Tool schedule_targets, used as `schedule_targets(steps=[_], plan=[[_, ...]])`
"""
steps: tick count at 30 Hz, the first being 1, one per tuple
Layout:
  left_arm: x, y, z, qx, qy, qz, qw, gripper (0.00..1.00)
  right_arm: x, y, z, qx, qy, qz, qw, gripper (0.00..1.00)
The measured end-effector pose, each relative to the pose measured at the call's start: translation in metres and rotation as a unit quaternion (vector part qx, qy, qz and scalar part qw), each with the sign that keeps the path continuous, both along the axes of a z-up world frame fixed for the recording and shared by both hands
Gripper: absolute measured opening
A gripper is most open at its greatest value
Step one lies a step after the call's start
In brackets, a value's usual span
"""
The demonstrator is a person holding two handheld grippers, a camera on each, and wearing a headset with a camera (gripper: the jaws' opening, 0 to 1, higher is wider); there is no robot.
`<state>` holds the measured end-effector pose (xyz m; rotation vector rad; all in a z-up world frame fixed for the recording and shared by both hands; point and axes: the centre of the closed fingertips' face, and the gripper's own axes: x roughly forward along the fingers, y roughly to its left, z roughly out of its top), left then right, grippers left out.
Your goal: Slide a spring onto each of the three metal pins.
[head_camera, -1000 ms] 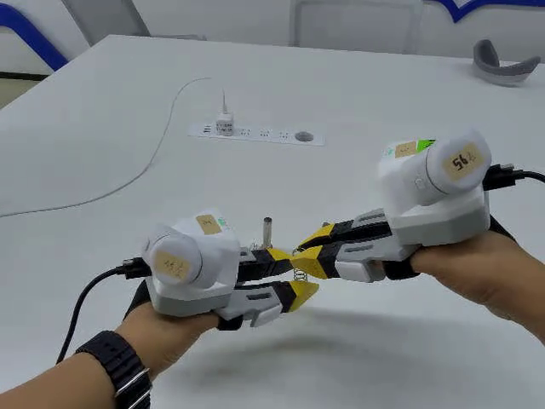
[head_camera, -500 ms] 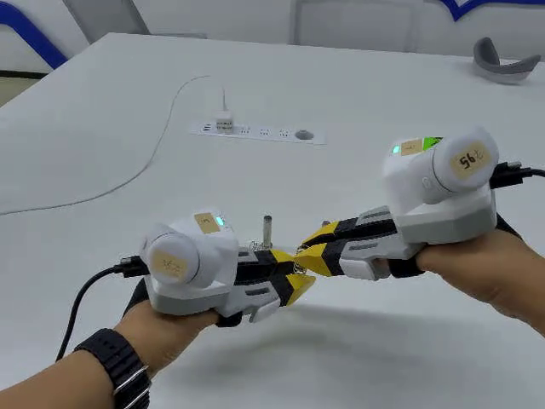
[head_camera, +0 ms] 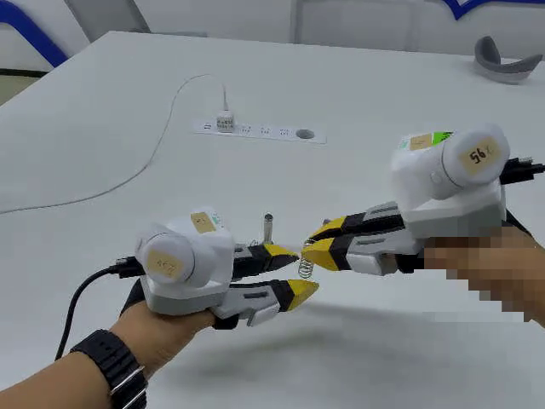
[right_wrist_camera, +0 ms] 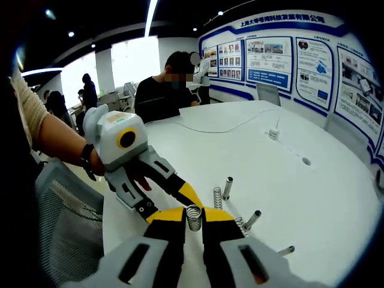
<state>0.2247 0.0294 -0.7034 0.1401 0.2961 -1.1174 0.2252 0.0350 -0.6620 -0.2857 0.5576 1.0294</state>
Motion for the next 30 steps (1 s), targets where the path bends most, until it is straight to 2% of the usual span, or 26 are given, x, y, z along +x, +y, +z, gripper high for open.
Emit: schedule_targets(steps=[10, 30], plan=[[0.004, 0.017, -0.001, -0.003, 0.005, 0.024, 0.9997, 0.37, 0.017, -0.032, 0.012, 0.001, -0.014, -0.039, 0.9991, 0.11], [0.012, 0.040, -0.002, -0.006, 0.011, 0.063, 0.9979, 0.48, 0.040, -0.078, 0.030, 0.004, -0.033, -0.095, 0.9949, 0.11]])
